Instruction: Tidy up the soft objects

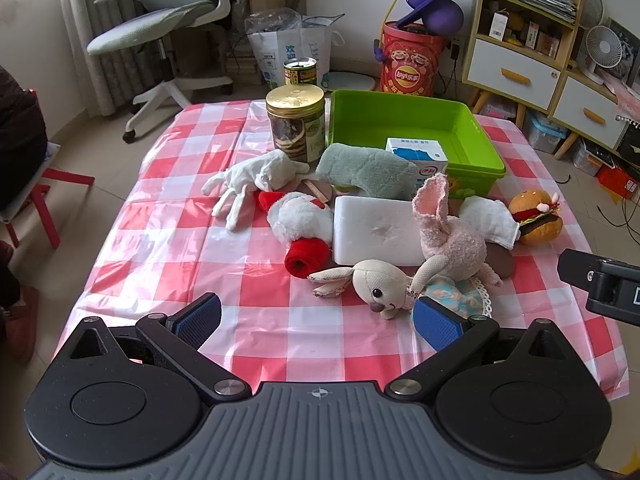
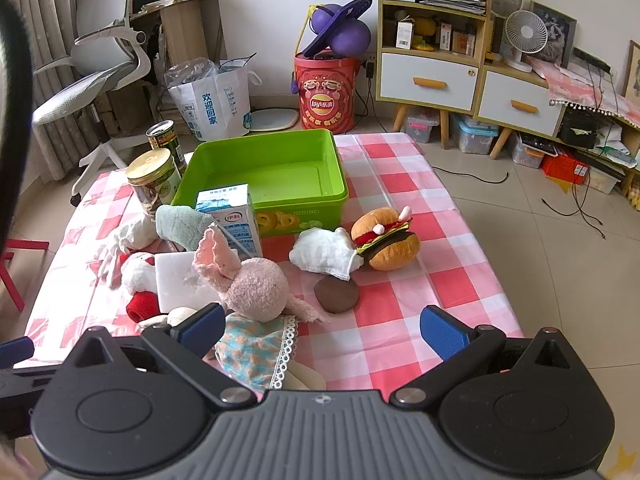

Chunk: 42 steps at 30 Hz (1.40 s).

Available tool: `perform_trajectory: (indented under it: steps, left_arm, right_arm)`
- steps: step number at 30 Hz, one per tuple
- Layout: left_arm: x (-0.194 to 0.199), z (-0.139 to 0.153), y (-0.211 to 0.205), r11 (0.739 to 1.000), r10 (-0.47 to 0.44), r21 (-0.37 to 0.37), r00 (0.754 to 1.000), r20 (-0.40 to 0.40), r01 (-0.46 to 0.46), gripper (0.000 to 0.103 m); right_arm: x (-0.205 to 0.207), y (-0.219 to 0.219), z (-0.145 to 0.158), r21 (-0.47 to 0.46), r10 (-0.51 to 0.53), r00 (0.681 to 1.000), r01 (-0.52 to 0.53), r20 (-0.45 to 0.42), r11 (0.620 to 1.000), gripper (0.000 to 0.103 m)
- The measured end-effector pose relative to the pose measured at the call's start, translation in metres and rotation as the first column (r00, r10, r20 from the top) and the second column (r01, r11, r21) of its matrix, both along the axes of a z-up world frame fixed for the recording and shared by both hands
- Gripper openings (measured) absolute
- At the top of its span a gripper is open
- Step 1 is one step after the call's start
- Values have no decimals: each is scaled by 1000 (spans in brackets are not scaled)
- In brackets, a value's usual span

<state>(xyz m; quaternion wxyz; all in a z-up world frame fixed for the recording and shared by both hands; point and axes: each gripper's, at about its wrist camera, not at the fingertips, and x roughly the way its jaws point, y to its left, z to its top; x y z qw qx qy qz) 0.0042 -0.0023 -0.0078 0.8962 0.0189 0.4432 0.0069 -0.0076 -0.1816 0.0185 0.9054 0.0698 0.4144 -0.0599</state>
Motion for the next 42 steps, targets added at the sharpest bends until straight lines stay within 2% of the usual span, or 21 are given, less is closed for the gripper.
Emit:
perform_trajectory:
  steps: [30,37,42]
  left_arm:
    - [2,-1,4,1000,5,4,1000,-2,-5,98]
    - [6,-9,7,1000,-3,19,1000,6,3,98]
    - [16,-24,15,999,-17,28,1000,11,17,98]
  right_arm:
    - [1,1,-2,-6,6,1000,-6,-5,1000,81]
    - [4,-2,-12,-7,7,1000,-7,-16,1000,81]
    - [11,-3,-25,-21,16,999,-16,-32,1000,81]
